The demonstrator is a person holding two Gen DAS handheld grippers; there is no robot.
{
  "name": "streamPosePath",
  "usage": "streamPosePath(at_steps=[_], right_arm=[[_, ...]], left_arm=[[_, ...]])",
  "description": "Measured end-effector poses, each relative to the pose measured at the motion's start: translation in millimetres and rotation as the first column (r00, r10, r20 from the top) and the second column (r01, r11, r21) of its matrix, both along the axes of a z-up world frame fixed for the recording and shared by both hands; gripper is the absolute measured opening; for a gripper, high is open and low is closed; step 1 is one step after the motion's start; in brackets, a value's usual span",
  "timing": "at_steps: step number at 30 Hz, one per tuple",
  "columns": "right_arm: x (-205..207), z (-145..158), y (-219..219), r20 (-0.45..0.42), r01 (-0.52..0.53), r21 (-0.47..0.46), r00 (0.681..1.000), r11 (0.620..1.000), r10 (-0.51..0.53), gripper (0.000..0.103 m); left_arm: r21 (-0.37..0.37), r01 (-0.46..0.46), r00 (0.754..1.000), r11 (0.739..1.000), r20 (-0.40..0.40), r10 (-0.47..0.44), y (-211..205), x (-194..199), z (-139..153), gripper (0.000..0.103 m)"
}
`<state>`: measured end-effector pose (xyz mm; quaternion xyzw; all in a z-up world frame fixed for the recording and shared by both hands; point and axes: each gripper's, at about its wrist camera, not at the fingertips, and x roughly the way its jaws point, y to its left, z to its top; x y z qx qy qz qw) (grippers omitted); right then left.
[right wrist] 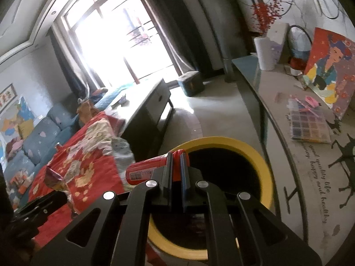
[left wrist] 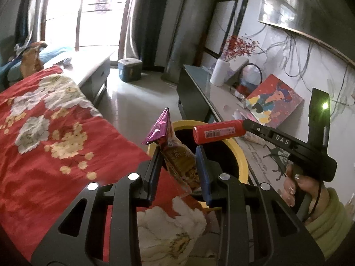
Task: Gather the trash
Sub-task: 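Carry the cookie wrapper and red tube over the yellow bin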
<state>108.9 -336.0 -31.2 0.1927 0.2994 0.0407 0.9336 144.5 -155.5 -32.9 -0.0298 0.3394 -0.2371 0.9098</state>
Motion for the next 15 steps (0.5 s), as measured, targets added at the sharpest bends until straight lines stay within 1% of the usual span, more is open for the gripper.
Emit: streamPosePath(at_steps=[6, 15], right_arm=[[-5.4, -5.7, -22.4, -0.007, 0.045, 0.017, 0.999, 0.999, -0.045, 0.006], [-11.7, -11.7, -45.5, -0.017, 0.098, 0.016, 0.995, 0.995, -0.097, 0.006]], left_arm=[[0.016, 0.037, 0.999, 0.999, 0.003, -0.037, -20.0, 0.5, -2.2, 0.025], [0.040, 0.094, 0.996, 0.995, 0.001, -0.095, -47.5, 0.5, -8.2, 0.025]])
